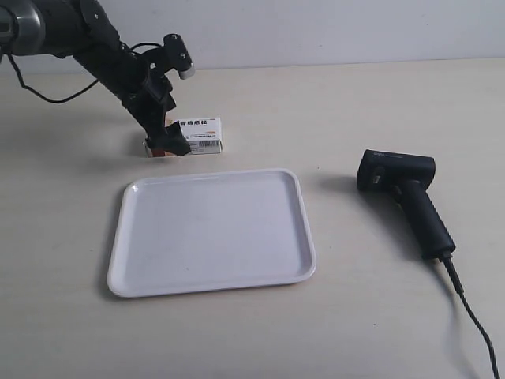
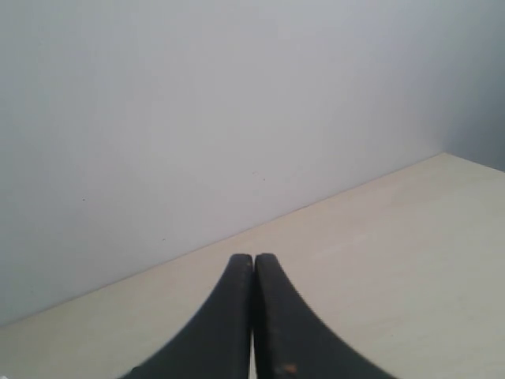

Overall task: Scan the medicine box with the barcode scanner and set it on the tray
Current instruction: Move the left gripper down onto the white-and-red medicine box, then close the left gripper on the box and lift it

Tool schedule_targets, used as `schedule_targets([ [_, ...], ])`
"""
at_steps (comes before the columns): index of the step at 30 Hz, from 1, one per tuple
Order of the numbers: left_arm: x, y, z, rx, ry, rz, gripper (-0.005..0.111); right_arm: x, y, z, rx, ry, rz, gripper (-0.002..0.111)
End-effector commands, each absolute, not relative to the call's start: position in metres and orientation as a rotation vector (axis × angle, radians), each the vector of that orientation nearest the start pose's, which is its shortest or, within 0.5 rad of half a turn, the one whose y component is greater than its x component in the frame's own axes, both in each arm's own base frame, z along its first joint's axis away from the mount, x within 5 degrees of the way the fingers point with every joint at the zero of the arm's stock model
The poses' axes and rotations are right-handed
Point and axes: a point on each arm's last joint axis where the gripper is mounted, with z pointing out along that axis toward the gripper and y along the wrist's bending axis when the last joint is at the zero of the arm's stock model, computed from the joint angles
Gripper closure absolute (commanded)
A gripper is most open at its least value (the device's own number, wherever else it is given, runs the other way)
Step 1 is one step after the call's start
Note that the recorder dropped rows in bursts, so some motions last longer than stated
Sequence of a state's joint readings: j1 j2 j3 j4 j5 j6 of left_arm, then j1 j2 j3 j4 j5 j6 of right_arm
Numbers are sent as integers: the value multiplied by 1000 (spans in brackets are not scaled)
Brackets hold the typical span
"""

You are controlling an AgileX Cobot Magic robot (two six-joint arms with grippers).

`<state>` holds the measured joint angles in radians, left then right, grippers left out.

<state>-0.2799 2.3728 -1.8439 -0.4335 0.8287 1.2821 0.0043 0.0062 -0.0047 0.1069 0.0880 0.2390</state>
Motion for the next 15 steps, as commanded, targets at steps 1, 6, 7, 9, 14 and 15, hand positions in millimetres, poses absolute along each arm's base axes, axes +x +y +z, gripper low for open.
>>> schedule_targets([
  [1, 470, -168, 107, 1712, 2157, -289, 7, 56, 1, 206, 260, 1551, 274, 108],
  [6, 473, -166, 104, 1748, 2132, -245, 50, 56, 1, 206, 259, 1549, 274, 108],
  [7, 474, -166, 104, 1746, 2127, -230, 67, 56, 1, 206, 259, 1549, 274, 108],
  [9, 474, -166, 106, 1739, 2123, -224, 100, 56, 1, 206, 259, 1543, 275, 108],
  [14, 465, -167, 131, 1805, 2112, -262, 104, 56, 0, 210, 281, 1499, 303, 108],
  [15, 461, -167, 141, 1819, 2114, -289, 104, 56, 0, 211, 293, 1489, 316, 108],
])
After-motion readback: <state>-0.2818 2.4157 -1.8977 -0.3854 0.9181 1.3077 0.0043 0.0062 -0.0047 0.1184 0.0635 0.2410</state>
